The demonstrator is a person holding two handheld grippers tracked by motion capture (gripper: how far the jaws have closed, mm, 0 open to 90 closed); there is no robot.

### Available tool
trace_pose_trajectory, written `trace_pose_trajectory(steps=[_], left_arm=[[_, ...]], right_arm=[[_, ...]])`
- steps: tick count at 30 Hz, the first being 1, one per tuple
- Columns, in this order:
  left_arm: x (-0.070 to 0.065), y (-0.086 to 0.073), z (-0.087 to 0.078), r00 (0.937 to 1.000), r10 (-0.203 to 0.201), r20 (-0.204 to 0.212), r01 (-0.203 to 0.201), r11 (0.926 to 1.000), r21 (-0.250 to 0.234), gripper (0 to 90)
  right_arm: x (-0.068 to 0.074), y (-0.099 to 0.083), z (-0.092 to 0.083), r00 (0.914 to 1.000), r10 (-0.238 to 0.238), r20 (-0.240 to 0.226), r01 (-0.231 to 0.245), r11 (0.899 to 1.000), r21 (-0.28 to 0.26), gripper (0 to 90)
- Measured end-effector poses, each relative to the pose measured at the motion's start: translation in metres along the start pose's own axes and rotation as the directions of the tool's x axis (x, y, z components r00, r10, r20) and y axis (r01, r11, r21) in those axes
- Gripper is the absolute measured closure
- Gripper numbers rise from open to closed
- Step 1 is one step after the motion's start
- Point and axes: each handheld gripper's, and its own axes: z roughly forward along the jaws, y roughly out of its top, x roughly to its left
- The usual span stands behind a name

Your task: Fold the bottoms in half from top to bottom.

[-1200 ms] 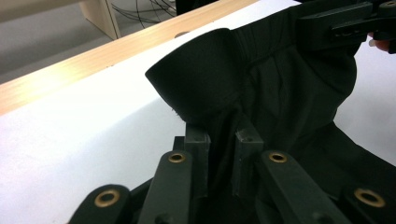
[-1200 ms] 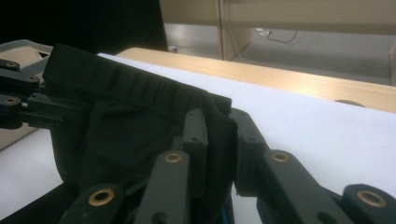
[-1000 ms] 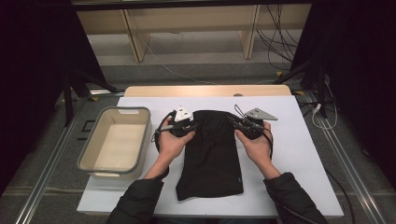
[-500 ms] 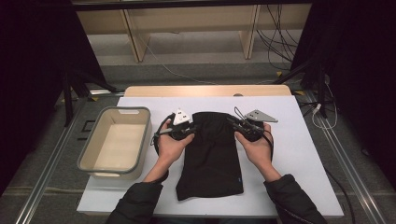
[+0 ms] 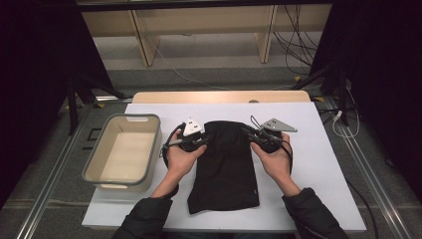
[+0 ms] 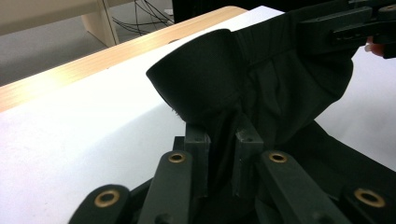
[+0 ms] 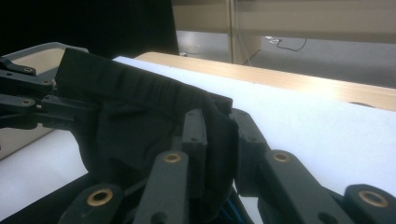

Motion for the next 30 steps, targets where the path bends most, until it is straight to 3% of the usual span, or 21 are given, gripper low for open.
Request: trace_pose_trajectory(steps=[30], left_arm=[[-0.01, 0.0, -0.011, 0.9999, 0.011, 0.002, -0.011, 0.9999, -0.002, 79.3]], right_arm=[[0.005, 0.002, -0.011, 0.9996, -0.019, -0.019, 0.019, 1.0, -0.004, 78.0]])
